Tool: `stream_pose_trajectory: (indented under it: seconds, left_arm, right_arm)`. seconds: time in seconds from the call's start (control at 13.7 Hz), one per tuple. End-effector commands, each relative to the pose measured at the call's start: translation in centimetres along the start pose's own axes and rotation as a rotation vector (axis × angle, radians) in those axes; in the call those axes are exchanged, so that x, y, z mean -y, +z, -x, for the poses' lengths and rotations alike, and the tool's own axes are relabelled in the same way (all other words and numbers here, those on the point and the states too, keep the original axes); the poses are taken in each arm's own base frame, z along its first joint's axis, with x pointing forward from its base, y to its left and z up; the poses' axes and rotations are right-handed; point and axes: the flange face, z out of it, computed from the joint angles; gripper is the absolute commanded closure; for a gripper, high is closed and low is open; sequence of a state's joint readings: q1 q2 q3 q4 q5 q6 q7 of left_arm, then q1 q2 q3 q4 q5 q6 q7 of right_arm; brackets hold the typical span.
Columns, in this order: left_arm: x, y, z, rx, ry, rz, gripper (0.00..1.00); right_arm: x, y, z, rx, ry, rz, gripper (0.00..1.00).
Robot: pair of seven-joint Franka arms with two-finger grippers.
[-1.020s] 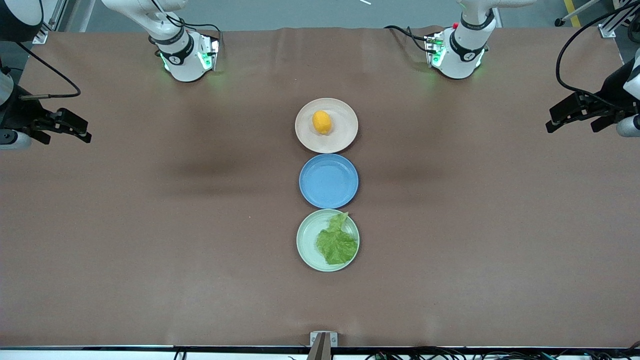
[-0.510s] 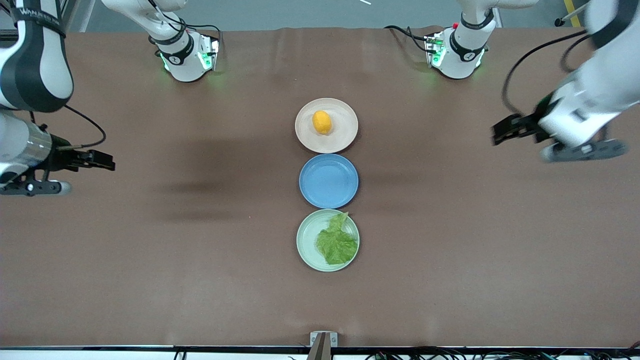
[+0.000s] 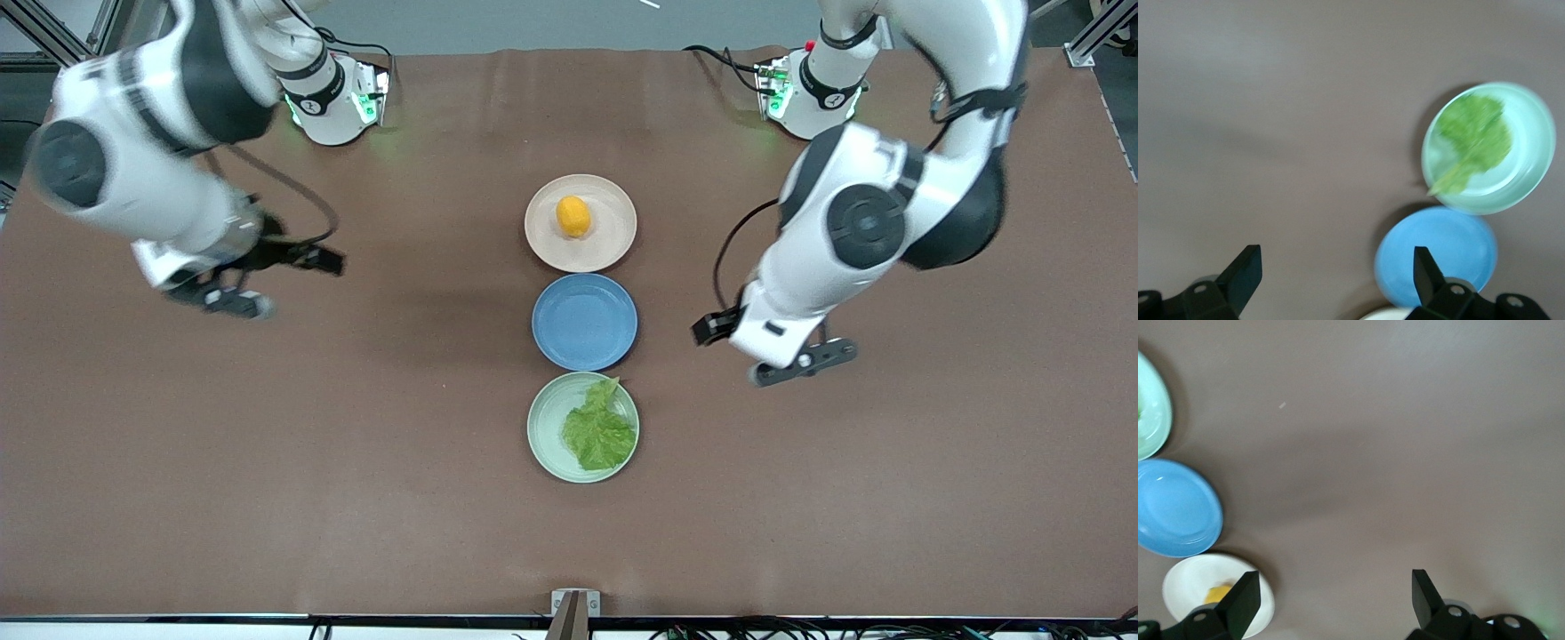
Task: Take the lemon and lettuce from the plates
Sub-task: 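Reach the right gripper to the lemon while the left gripper reaches the lettuce, then close the right gripper on the lemon while the left gripper grasps the lettuce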
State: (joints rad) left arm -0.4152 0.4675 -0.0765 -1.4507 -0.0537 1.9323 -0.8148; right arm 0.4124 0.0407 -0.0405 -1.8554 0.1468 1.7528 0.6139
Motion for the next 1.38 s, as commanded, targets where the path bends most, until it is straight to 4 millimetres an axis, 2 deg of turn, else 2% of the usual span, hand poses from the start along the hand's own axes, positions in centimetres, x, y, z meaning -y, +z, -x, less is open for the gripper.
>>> stream_pose_trajectory:
  seconds: [0.0,0.07,0.15,0.29,0.44,0.58,0.73,0.95,1.17,1.31]
  left_arm:
    - [-3.7,4.5,-1.0,-0.063,-0.14,0.099,0.0]
    - [-5.9,6.8,-0.3,-0.092,-0.184,0.154,0.0]
    - [-6.9,8.6,-0.3,-0.112,-0.243,0.195,0.0]
    - [-8.3,12.0,-0.4,-0.133,-0.393,0.281,0.0]
    - [-9.3,14.9,0.4,-0.131,-0.504,0.322,0.0]
    - [-9.5,17.5,1.0,-0.128,-0.515,0.307,0.0]
    - [-9.7,19.7,1.6,-0.126,-0.506,0.297,0.0]
    - [-9.4,21.2,1.4,-0.136,-0.499,0.297,0.0]
    - [-9.4,21.7,1.0,-0.157,-0.494,0.333,0.0]
    - [-9.4,22.3,0.9,-0.165,-0.49,0.35,0.05]
  right_arm:
    - [7.1,4.0,8.1,-0.039,0.037,-0.009,0.0]
    - [9.9,5.4,10.7,-0.063,-0.007,-0.024,0.0]
    - [12.3,7.7,12.7,-0.078,-0.048,-0.031,0.0]
    - [16.2,13.4,15.2,-0.108,-0.089,-0.039,0.0]
    - [18.3,18.2,16.0,-0.125,-0.107,-0.026,0.0]
    - [20.0,22.7,17.4,-0.149,-0.107,-0.007,0.0]
    - [21.1,26.3,18.5,-0.175,-0.107,-0.007,0.0]
    - [22.2,29.5,20.5,-0.186,-0.112,-0.02,0.0]
    - [22.7,30.5,22.9,-0.181,-0.146,-0.007,0.0]
    - [22.4,31.3,23.6,-0.179,-0.158,0.004,0.0]
